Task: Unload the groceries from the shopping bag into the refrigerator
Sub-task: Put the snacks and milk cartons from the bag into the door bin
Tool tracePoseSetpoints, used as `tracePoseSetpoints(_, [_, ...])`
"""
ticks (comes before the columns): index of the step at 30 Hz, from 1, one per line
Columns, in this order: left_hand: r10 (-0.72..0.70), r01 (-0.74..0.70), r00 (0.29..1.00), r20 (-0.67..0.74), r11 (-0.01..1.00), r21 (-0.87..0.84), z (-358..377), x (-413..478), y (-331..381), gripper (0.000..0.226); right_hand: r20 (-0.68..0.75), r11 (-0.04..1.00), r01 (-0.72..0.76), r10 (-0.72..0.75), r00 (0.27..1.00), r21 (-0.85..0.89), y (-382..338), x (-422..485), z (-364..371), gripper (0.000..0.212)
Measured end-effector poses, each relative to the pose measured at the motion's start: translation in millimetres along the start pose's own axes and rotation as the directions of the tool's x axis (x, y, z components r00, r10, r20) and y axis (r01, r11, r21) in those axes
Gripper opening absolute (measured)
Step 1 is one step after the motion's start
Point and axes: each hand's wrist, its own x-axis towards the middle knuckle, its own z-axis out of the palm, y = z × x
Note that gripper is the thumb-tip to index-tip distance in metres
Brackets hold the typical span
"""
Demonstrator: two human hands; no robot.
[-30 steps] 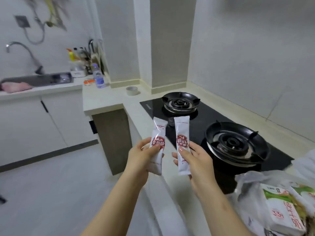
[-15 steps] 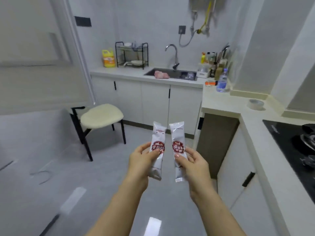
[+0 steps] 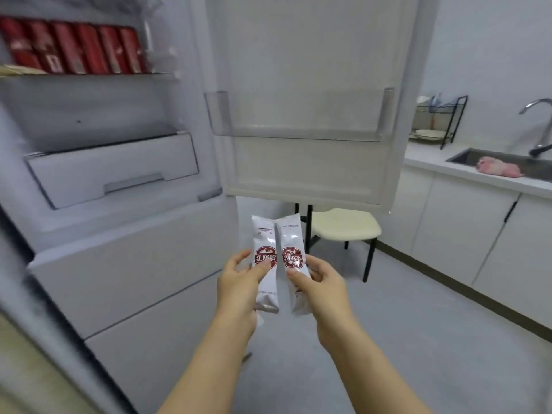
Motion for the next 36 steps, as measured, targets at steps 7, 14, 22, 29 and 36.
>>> tracePoseSetpoints(7, [0.13,-0.157,0.965,-0.226,0.982,-0.106,-77.9,58.1,66.6,0.039,0.251,0.999,-0.045,0.046,0.967,-0.01,4.3,47.1,133.9,0.018])
tracePoseSetpoints(14, [0.213,-0.286,0.889,-0.406,0.95,-0.128,-108.5,109.8,114.4,0.038,0.43,0.999,-0.038,0.046,0.902,-0.028,-5.8,103.7,211.5,0.017])
tracePoseSetpoints(22, [0.287,-0.385,0.818,-0.499,0.917,-0.105,-108.5,180.3,159.3,0.036,0.568,1.0,-0.014,0.009,0.823,0.005,-24.3,183.1,265.6,0.018])
tracePoseSetpoints(29, [0.362,-0.467,0.741,-0.566,0.883,-0.046,-103.2,223.6,196.3,0.035,0.643,0.999,0.021,-0.043,0.765,0.042,-42.7,237.4,311.4,0.018])
tracePoseSetpoints(36, [0.471,-0.54,0.679,-0.563,0.84,0.053,-110.6,252.7,248.5,0.032,0.683,0.992,0.03,-0.106,0.723,0.122,-65.7,266.4,358.8,0.021])
